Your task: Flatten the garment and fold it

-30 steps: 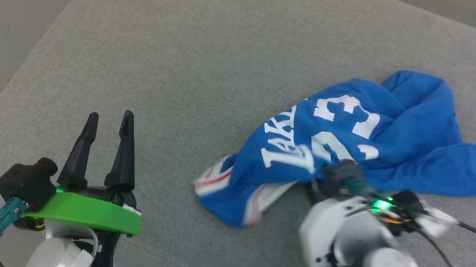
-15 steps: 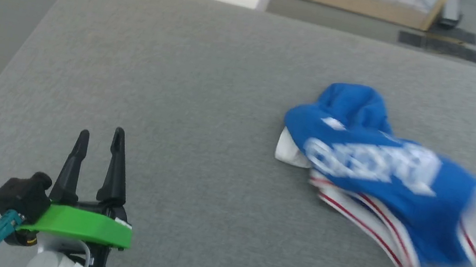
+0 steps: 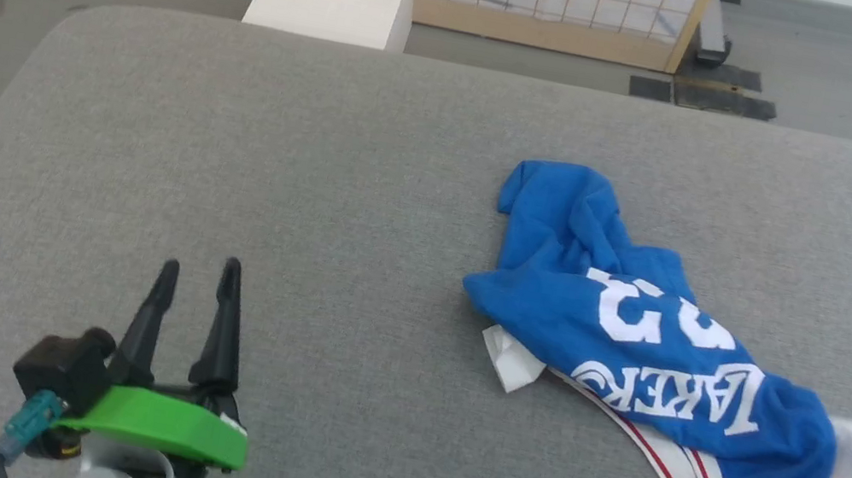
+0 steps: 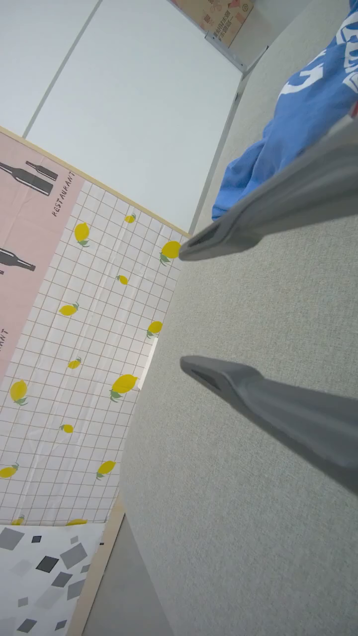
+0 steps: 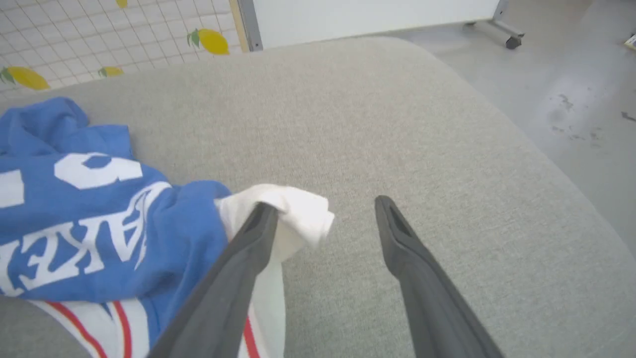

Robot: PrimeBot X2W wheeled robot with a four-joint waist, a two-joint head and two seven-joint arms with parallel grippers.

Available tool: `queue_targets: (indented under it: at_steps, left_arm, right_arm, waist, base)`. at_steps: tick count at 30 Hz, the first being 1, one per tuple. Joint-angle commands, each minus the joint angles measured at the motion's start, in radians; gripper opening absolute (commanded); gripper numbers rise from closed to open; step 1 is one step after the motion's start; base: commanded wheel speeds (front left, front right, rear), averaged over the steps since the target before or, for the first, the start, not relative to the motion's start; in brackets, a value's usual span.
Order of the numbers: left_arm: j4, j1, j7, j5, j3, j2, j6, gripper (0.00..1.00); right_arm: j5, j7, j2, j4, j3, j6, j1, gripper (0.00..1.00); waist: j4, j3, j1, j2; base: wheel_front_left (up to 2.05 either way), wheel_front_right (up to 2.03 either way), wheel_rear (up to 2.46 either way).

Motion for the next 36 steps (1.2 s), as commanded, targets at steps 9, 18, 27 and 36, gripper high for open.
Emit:
queue_targets:
  at_steps: [9,18,27,36]
  left_arm:
    - [0.120,-0.023,-0.004,-0.045,-0.140,-0.002,-0.013,1.00]
    - [0.354,-0.265,0.132,-0.178,-0.409,-0.002,0.020,1.00]
    - [0.569,-0.473,0.383,-0.229,-0.553,-0.002,0.140,1.00]
    - [0.625,-0.547,0.477,-0.283,-0.589,-0.002,0.148,0.00]
  right_arm:
    - [0.060,-0.339,0.000,-0.096,0.186,-0.002,0.040,1.00]
    - [0.065,-0.348,0.000,-0.092,0.296,-0.002,0.028,1.00]
    - [0.094,-0.374,0.000,-0.076,0.367,-0.002,-0.026,1.00]
    - [0.122,-0.400,0.000,-0.046,0.387,-0.002,-0.048,1.00]
  waist:
    - [-0.061,-0.033,0.0000,0.0000]
    - [-0.128,0.012,0.0000,0.0000]
    - [-0.206,0.092,0.0000,0.0000]
    - [-0.221,0.128,0.0000,0.0000]
  base:
    - [0.00,0.00,0.00]
    - [0.00,0.00,0.00]
    - [0.00,0.00,0.00]
    - [0.00,0.00,0.00]
